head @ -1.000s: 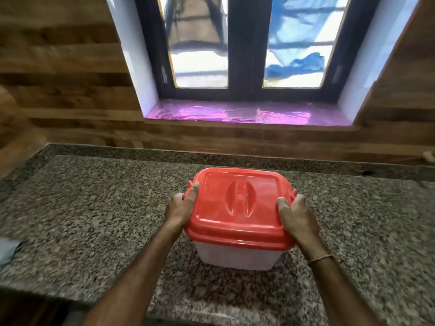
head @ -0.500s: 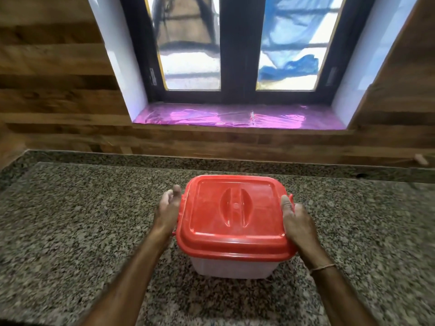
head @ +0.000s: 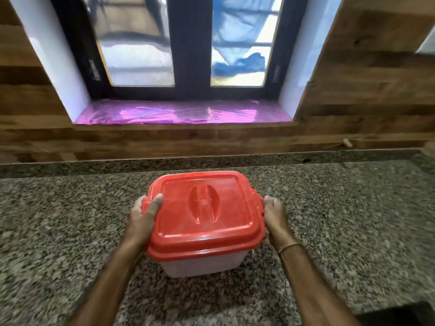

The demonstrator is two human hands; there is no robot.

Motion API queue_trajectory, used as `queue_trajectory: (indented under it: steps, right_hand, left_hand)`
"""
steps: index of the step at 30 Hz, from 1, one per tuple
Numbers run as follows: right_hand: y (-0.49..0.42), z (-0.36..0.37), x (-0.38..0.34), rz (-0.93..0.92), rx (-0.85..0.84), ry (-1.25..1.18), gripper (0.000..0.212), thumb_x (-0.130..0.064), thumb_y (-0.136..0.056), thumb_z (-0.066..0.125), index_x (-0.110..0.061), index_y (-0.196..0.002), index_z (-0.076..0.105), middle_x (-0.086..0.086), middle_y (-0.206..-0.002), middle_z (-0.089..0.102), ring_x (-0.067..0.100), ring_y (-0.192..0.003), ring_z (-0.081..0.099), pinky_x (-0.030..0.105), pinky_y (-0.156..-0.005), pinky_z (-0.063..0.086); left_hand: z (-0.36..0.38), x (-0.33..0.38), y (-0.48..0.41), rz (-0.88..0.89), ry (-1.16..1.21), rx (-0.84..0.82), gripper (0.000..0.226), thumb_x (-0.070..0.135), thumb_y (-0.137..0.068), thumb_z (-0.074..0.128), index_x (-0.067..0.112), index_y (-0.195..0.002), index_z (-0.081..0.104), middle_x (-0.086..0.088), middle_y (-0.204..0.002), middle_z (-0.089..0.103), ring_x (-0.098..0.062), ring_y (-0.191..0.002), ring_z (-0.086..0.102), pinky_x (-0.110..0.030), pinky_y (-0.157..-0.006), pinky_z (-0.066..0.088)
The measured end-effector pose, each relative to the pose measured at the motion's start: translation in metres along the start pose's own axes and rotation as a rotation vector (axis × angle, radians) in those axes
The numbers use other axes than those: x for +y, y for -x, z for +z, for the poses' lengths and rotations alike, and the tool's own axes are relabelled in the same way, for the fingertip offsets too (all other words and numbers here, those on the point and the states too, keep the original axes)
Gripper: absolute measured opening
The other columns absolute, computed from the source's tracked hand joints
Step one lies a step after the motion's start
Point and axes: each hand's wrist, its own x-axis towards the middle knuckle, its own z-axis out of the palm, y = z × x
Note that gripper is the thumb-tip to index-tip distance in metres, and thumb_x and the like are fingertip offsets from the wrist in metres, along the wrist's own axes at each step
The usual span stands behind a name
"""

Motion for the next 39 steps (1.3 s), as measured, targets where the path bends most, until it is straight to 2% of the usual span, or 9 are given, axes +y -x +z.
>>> queue_trajectory:
  steps: [3,6,8,11,19,24,29,33,39]
  right_hand:
    - [0.023,-0.006,-0.009,-0.263,0.122,0.152,0.031,-0.043,-0.108,0.042,-0.024,-0.114,0.066,-0.002,-0.105,0.066,0.015,-0.089,0.068,0.029,-0.070,0.055]
    - [0.045,-0.005,-0.015,-0.284,-0.046,0.133,0.035,-0.051,-0.107,0.039,-0.032,-0.122,0.063,-0.005,-0.091,0.072,0.010,-0.075,0.073,0.025,-0.059,0.062]
    - [0.051,-0.004,-0.019,-0.257,-0.043,0.104,0.038,-0.052,-0.106,0.041,-0.028,-0.121,0.065,0.001,-0.098,0.074,0.019,-0.085,0.074,0.041,-0.073,0.065]
    - [0.057,0.000,-0.026,-0.234,-0.067,0.031,0.031,-0.054,-0.103,0.047,-0.030,-0.112,0.064,0.001,-0.099,0.073,0.019,-0.086,0.073,0.040,-0.072,0.064]
    - [0.070,0.011,-0.035,-0.235,-0.080,0.011,0.067,-0.054,-0.098,0.058,-0.017,-0.151,0.044,0.006,-0.126,0.067,0.018,-0.100,0.070,0.030,-0.074,0.059]
    - [0.076,0.006,-0.050,-0.314,-0.058,-0.008,0.071,-0.054,-0.096,0.061,-0.017,-0.152,0.040,0.007,-0.128,0.066,0.024,-0.105,0.071,0.045,-0.086,0.063]
    - [0.042,-0.035,-0.064,-0.166,-0.161,-0.234,0.070,-0.048,-0.089,0.075,-0.018,-0.144,0.043,0.002,-0.118,0.066,0.017,-0.094,0.074,0.027,-0.061,0.062]
    - [-0.010,-0.085,-0.053,-0.009,-0.166,-0.464,0.078,-0.032,-0.079,0.087,-0.010,-0.142,0.046,0.016,-0.124,0.069,0.031,-0.097,0.076,0.036,-0.069,0.065]
    - [-0.088,-0.196,0.002,-0.013,0.022,-0.578,0.081,-0.031,-0.076,0.089,-0.010,-0.142,0.046,0.017,-0.123,0.068,0.024,-0.085,0.076,0.028,-0.055,0.061]
  left_hand:
    - [-0.002,0.001,0.008,0.118,-0.247,0.117,0.088,0.070,-0.088,0.063,0.024,-0.158,0.037,-0.017,-0.148,0.057,-0.032,-0.120,0.066,-0.048,-0.092,0.060]
    - [0.004,0.008,0.021,0.146,-0.214,0.064,0.088,0.065,-0.089,0.065,0.027,-0.161,0.030,-0.015,-0.148,0.056,-0.024,-0.107,0.069,-0.038,-0.076,0.064]
    - [0.007,0.012,0.024,0.129,-0.199,0.037,0.088,0.059,-0.090,0.068,0.027,-0.161,0.027,-0.015,-0.148,0.055,-0.031,-0.113,0.068,-0.050,-0.086,0.064]
    - [0.004,0.017,0.028,0.133,-0.202,0.047,0.091,0.056,-0.089,0.071,0.025,-0.162,0.026,-0.015,-0.150,0.053,-0.034,-0.123,0.065,-0.056,-0.097,0.058]
    - [-0.006,0.023,0.032,0.187,-0.182,0.077,0.084,0.049,-0.092,0.071,0.024,-0.161,0.030,-0.012,-0.150,0.054,-0.018,-0.104,0.066,-0.036,-0.080,0.063]
    - [-0.005,0.041,0.038,0.241,-0.173,0.112,0.082,0.048,-0.093,0.071,0.026,-0.162,0.031,-0.009,-0.153,0.052,-0.021,-0.115,0.063,-0.039,-0.088,0.061]
    - [0.037,0.076,0.042,0.359,-0.225,0.136,0.083,0.049,-0.092,0.072,0.026,-0.161,0.033,-0.005,-0.155,0.052,-0.016,-0.124,0.057,-0.037,-0.106,0.049]
    - [0.095,0.090,0.044,0.366,-0.224,0.029,0.087,0.064,-0.095,0.059,0.028,-0.165,0.023,-0.004,-0.163,0.043,-0.016,-0.138,0.049,-0.029,-0.109,0.037]
    - [0.206,0.069,0.055,0.325,-0.452,-0.124,0.089,0.078,-0.094,0.030,0.030,-0.167,0.012,-0.002,-0.174,0.016,-0.022,-0.159,0.019,-0.045,-0.128,0.019]
